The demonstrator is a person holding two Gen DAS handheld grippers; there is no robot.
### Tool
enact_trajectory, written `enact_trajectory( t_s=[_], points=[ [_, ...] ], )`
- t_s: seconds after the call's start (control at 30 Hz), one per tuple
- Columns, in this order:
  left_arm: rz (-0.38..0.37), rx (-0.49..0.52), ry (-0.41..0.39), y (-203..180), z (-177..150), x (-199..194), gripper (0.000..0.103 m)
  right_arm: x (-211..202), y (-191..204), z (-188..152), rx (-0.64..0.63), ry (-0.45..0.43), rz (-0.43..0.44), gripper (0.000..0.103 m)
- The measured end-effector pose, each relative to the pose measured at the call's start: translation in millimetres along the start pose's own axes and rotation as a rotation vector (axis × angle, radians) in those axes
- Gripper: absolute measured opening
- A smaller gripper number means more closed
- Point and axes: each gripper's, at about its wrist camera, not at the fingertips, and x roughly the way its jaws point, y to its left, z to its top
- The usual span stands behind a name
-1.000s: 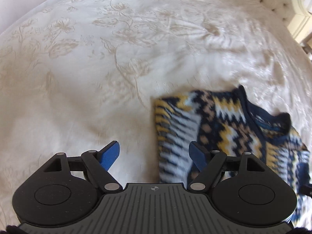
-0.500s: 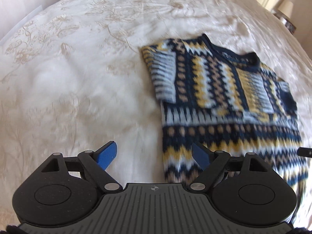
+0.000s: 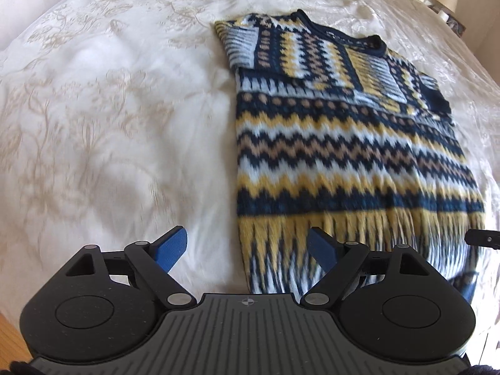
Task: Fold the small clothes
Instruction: 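Move both tools to the navy ribbed hem of the sweater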
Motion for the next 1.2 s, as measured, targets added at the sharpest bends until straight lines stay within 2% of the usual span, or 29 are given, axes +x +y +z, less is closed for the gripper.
enact_trajectory(
  t_s=[0.27, 0.5, 0.7, 0.87, 1.2],
  points=[
    [0.009, -0.016, 0.046, -22, -58, 0, 0.084, -13, -8, -49, -0.057, 0.013, 0.059, 0.102],
    [-0.008, -0.026, 0.054, -33, -85, 2, 0.084, -12, -18, -77, -0.067, 0.033, 0.098, 0.102],
    [-0.043, 0.012, 0.049, -43, -88, 3, 0.084, -7, -27, -85, -0.017, 0.042, 0.123, 0.102],
    [-0.051, 0.006, 0.056, -44, -84, 10, 0.084, 0, -30, -87, 0.002, 0.056, 0.139, 0.102],
    [-0.052, 0.017, 0.117, -43, -77, 40, 0.086, 17, -36, -85, 0.039, 0.078, 0.158, 0.103]
  ],
)
